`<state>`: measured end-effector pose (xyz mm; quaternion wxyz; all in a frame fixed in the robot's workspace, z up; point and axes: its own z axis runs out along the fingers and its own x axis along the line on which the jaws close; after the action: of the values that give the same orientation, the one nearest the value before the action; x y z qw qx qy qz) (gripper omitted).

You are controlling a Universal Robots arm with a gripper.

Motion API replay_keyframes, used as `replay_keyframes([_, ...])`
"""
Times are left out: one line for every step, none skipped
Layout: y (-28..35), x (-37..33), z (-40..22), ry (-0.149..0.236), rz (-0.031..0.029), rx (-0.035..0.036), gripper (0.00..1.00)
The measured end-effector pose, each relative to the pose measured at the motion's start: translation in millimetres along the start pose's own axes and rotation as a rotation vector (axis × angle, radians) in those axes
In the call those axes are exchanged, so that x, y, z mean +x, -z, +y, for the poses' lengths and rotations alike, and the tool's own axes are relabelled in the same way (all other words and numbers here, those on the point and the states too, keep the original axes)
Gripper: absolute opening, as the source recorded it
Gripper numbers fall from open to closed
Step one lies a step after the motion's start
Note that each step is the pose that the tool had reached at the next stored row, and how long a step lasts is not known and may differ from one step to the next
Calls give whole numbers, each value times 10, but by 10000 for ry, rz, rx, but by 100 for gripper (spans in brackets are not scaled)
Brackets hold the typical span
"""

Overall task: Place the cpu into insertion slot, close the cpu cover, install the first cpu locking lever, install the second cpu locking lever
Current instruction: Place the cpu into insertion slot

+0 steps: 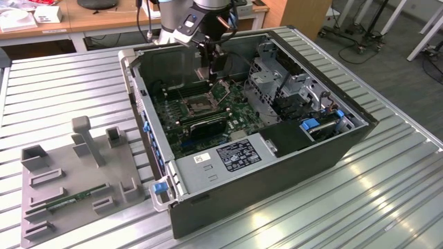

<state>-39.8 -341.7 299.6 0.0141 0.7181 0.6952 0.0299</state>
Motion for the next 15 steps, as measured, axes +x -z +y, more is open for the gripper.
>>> replay_keyframes([-4,0,0,0,-1,0,54])
replay_keyframes([-6,-1,-1,0,-4,2,54])
replay_keyframes([-7,-1,-1,0,-5,2,54])
replay_keyframes([-7,-1,-1,0,-6,2,54])
replay_keyframes([-8,-1,-1,1,-5,3,54])
replay_keyframes([-9,-1,-1,0,-4,2,54])
replay_keyframes([-9,-1,-1,0,-4,2,54])
replay_keyframes([-11,-1,-1,1,-3,1,54])
replay_keyframes([-18,-1,-1,0,1,-1,54])
replay_keyframes([-25,-1,-2,0,0,0,54])
replay_keyframes([-35,-1,-2,0,-3,1,54])
replay_keyframes([-47,-2,-3,0,-4,2,54])
replay_keyframes([-58,-2,-4,0,-5,1,54])
replay_keyframes([-70,-2,-5,0,-6,1,54])
replay_keyframes([-83,-3,-7,0,-6,2,54])
